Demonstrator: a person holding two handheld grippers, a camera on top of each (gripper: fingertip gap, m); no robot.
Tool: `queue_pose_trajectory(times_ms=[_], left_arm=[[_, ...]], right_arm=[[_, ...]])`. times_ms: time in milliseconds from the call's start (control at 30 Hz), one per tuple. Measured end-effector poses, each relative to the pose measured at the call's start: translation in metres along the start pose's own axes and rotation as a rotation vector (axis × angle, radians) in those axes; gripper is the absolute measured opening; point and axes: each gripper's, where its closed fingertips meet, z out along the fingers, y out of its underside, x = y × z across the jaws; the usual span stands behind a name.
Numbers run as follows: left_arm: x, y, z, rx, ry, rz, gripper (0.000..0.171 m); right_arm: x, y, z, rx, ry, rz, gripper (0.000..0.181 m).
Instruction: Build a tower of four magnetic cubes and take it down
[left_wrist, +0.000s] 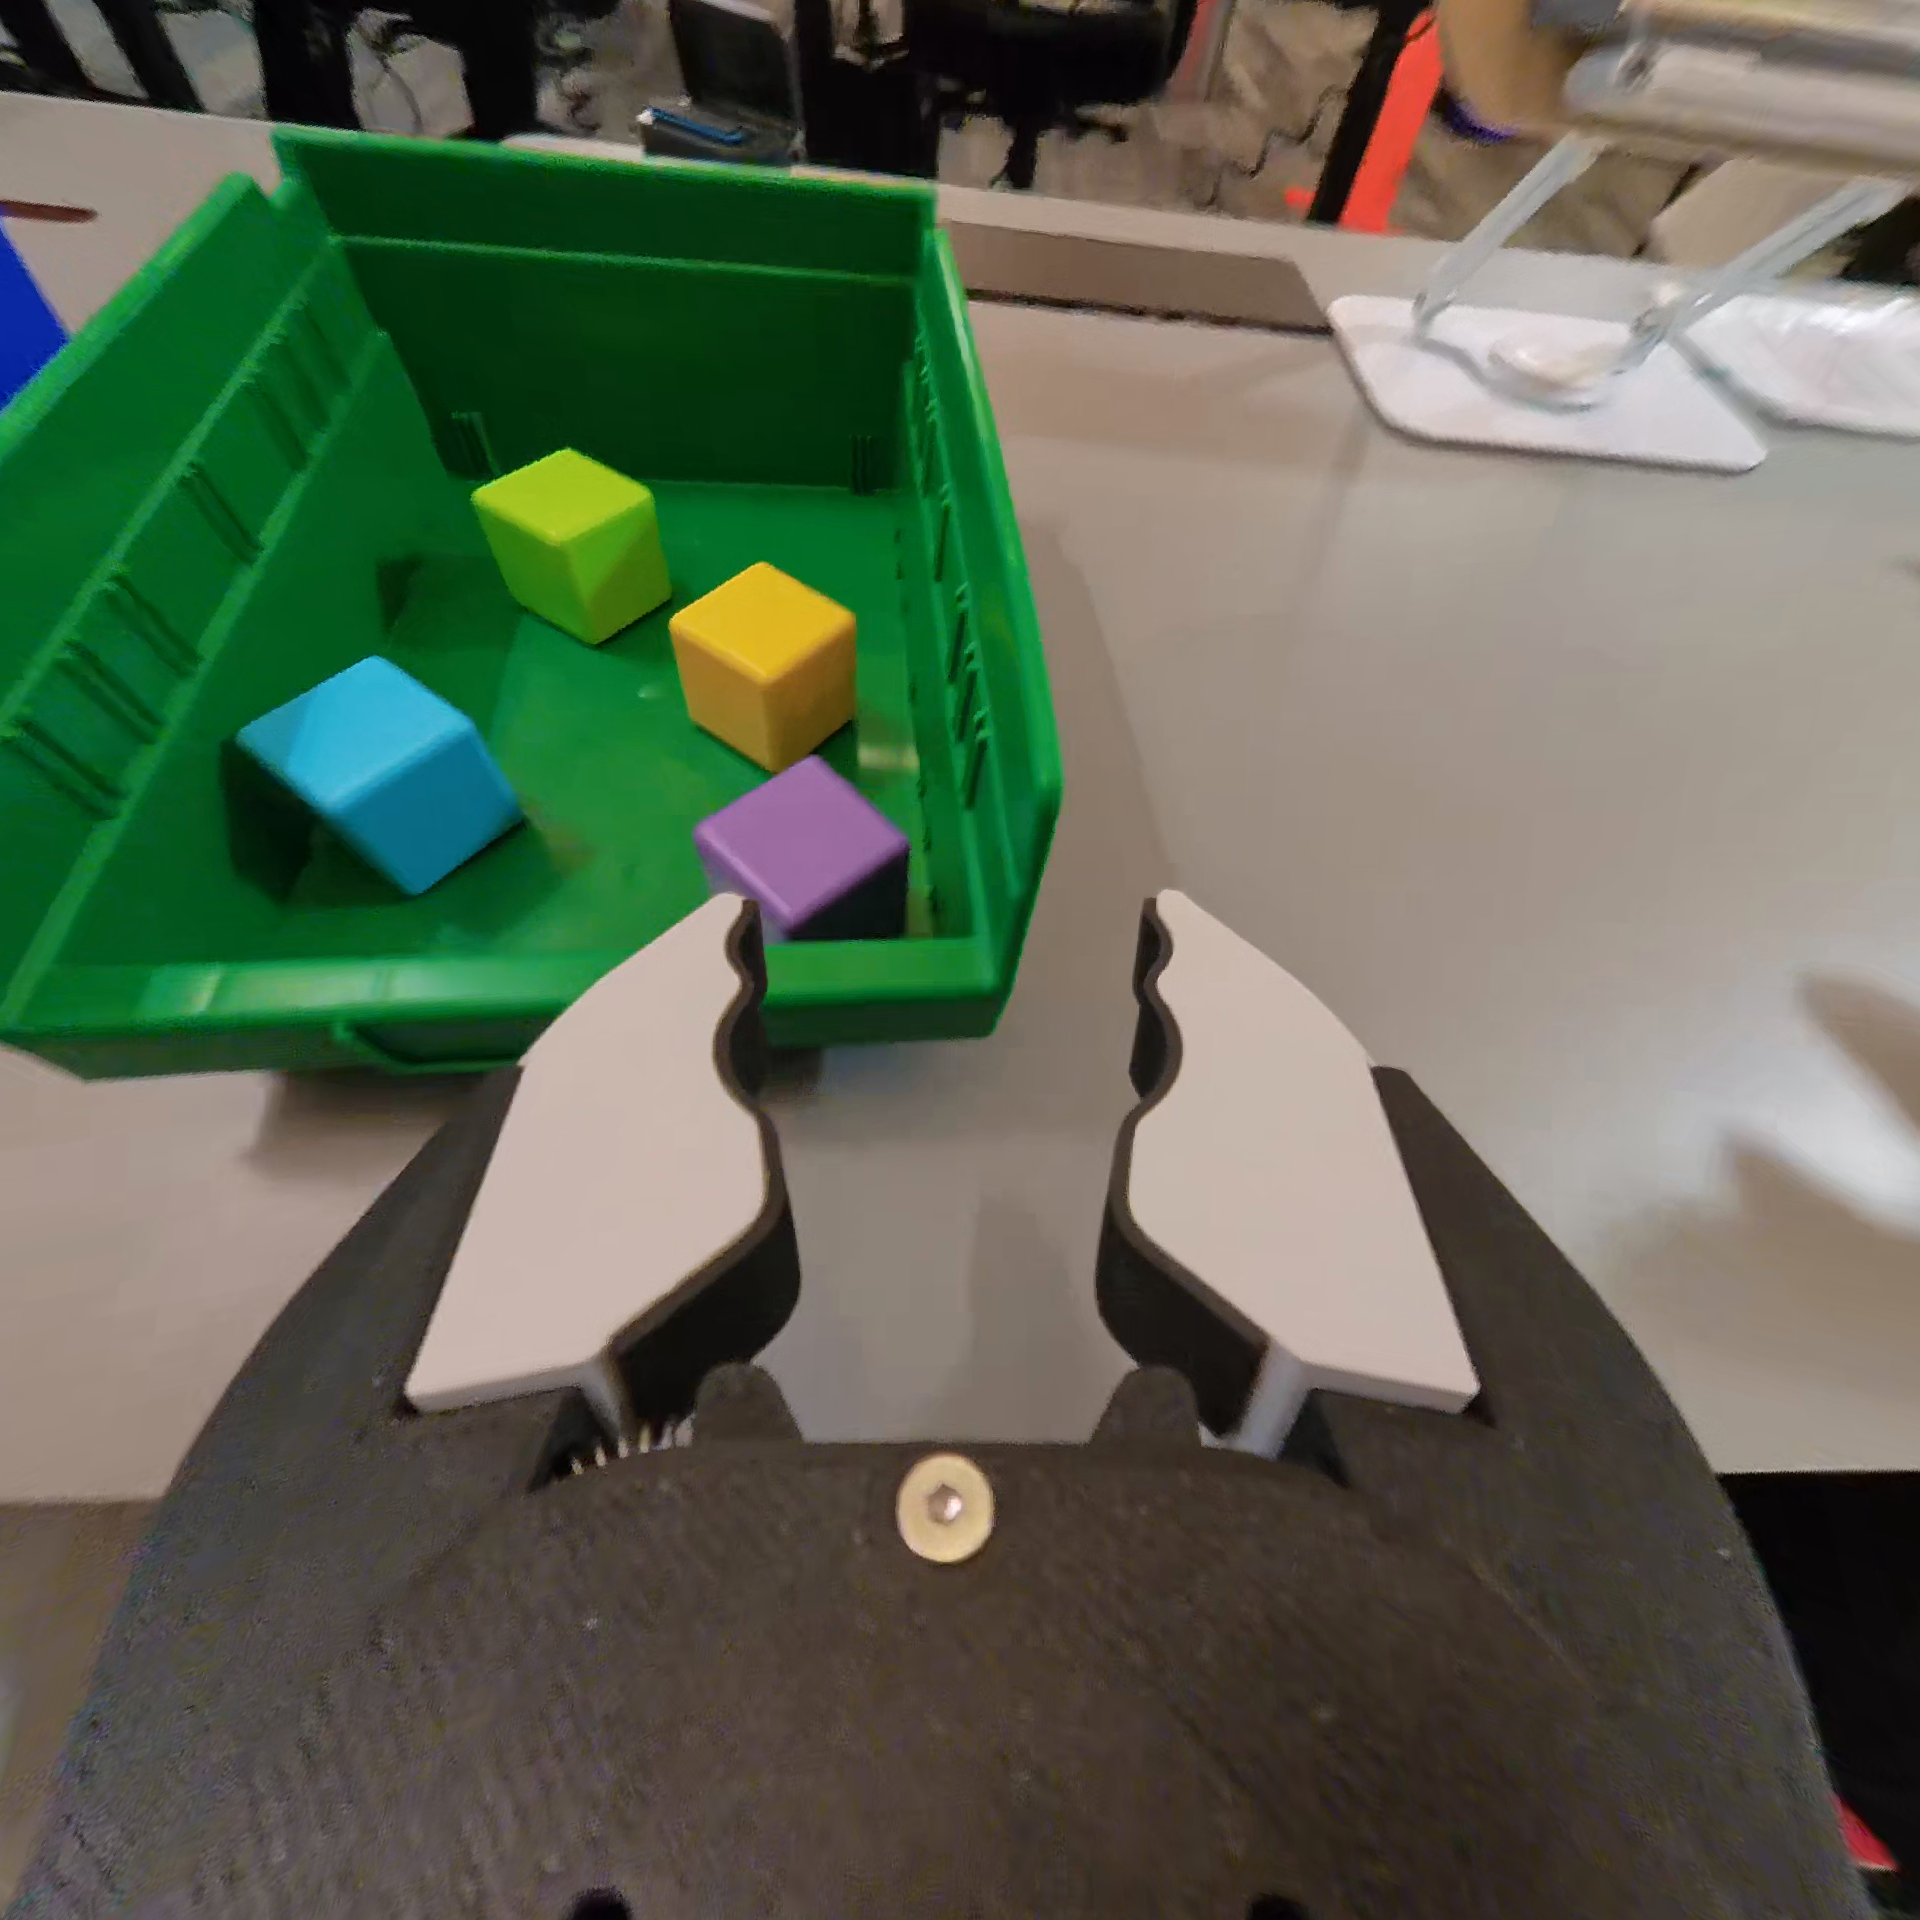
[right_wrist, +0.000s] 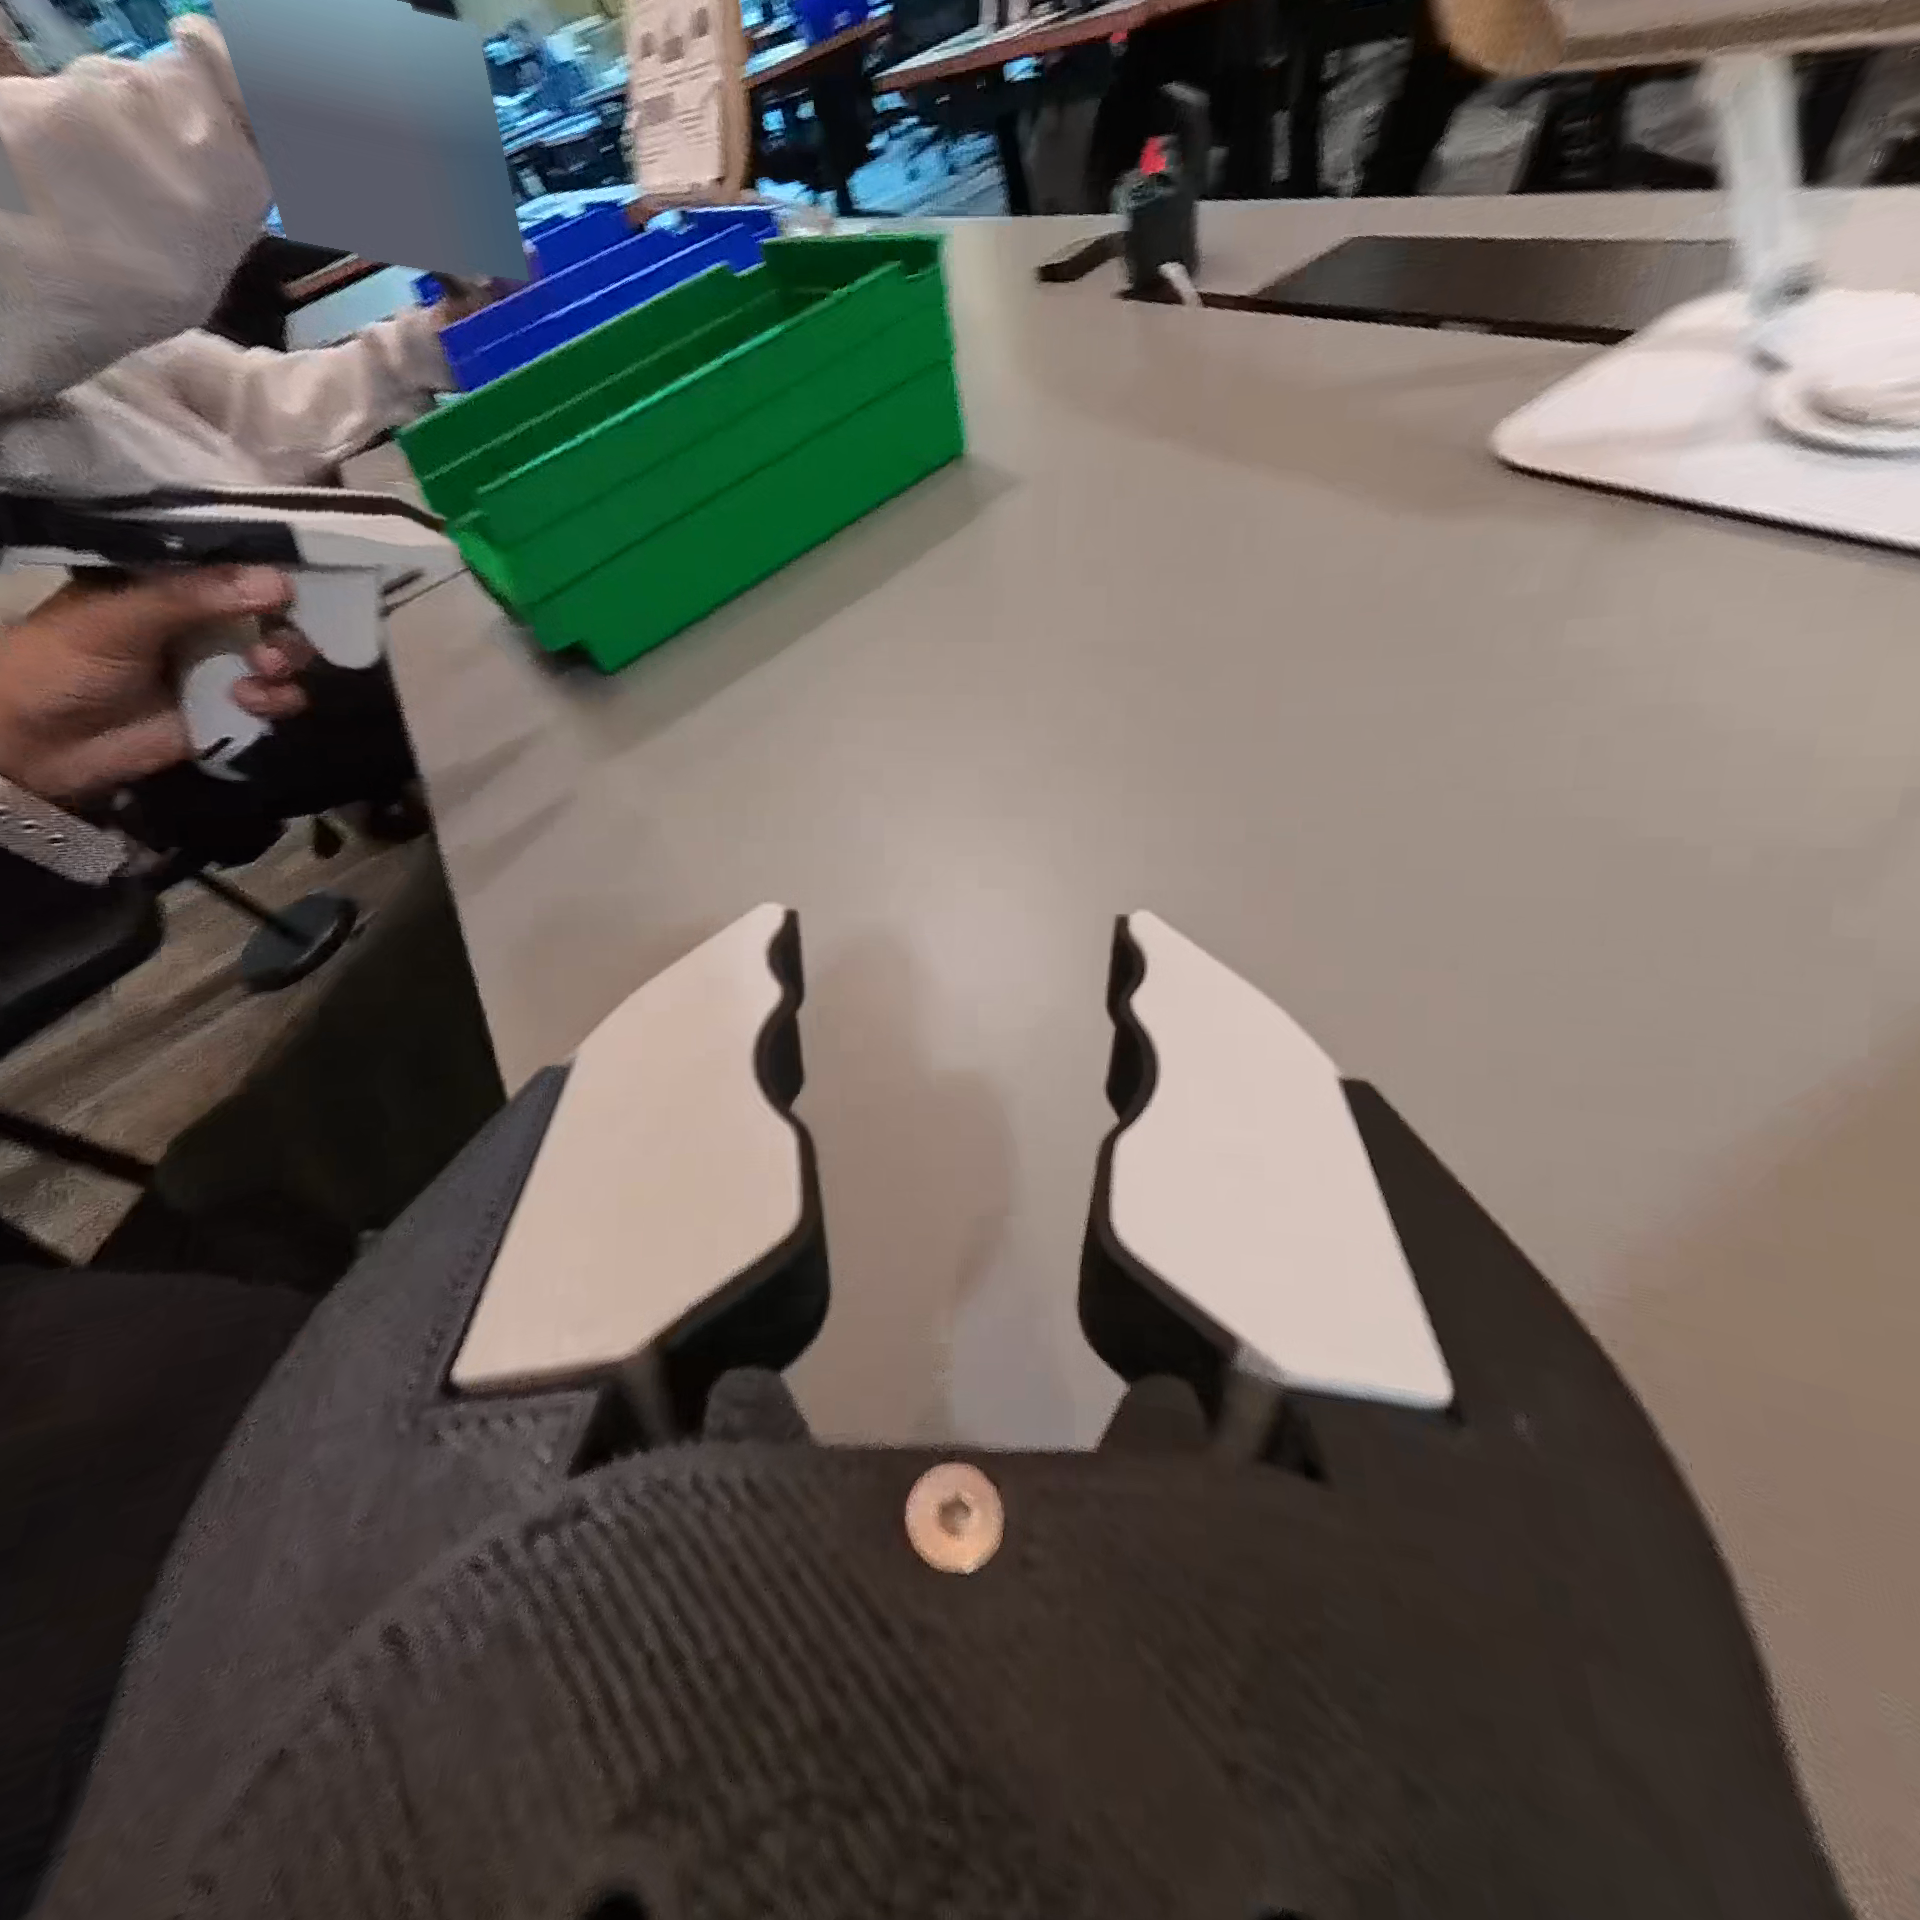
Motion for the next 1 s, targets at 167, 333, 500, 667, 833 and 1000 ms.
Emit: queue_pose_trajectory(times_ms=[167,333,500,667,833,1000], left_arm=[[-0.007,0.019,-0.001,-0.052,-0.073,0.103,0.069],[0.000,0.024,-0.006,-0.052,-0.048,0.089,0.069],[-0.005,0.026,-0.013,-0.049,-0.045,0.007,0.070],[-0.001,0.034,-0.012,-0.088,-0.010,0.006,0.070],[0.001,0.038,-0.011,-0.105,0.041,-0.019,0.070],[-0.001,0.039,-0.011,-0.107,0.034,0.010,0.070]], right_arm=[[-0.068,-0.043,0.067,-0.018,-0.187,-0.205,0.060],[-0.153,-0.091,0.163,-0.131,-0.368,-0.561,0.063],[-0.212,-0.101,0.263,-0.332,-0.514,-0.961,0.058],[-0.235,-0.061,0.322,-0.690,-0.750,-1.229,0.052],[-0.218,-0.031,0.356,-1.061,-0.781,-1.277,0.054],[-0.216,-0.018,0.360,-1.228,-0.783,-1.322,0.052]])
